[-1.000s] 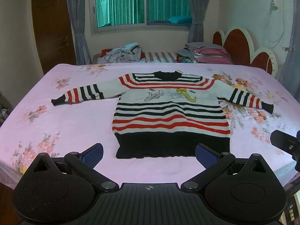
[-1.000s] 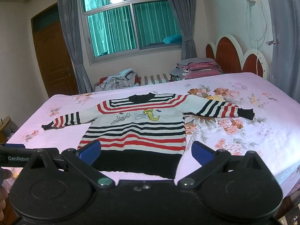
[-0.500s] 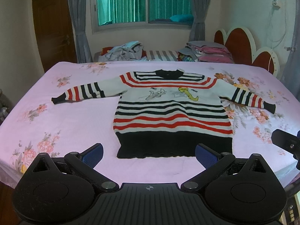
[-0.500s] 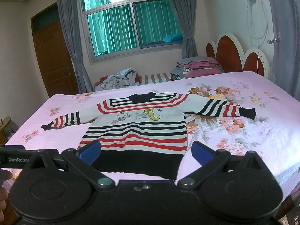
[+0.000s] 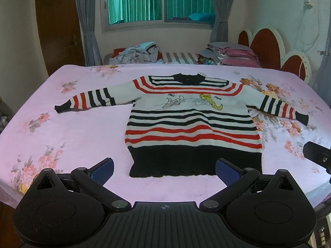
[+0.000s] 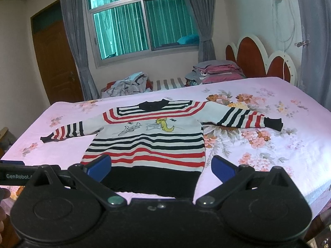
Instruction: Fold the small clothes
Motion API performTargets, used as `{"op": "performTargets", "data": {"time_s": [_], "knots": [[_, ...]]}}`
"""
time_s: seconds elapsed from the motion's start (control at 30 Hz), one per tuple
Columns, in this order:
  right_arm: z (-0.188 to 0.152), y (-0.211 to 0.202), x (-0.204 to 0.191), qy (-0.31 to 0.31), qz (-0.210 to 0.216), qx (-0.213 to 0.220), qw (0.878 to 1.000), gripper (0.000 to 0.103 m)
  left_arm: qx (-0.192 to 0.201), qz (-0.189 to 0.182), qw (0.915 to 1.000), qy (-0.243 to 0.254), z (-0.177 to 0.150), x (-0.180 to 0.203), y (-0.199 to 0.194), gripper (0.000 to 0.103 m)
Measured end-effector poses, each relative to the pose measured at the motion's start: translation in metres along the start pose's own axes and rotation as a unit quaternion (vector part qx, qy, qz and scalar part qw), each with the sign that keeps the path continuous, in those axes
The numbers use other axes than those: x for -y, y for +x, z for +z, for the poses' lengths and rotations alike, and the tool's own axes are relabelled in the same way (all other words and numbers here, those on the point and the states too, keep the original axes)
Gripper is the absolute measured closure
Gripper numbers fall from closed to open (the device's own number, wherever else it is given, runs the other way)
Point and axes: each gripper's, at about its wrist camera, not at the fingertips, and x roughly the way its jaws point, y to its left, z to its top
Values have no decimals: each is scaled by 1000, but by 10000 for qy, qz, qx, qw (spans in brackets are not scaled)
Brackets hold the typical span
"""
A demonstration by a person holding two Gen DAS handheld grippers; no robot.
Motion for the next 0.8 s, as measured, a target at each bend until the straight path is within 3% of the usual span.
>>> {"op": "performTargets", "data": {"time_s": [0.4, 0.8], "knots": [[18, 42, 9, 117, -227, -173, 9995, 0, -156, -6, 9999, 5, 24, -5, 52, 0], [42, 104, 7, 293, -587, -256, 9975, 0, -236, -139, 9995, 140, 69, -18, 125, 0]]}}
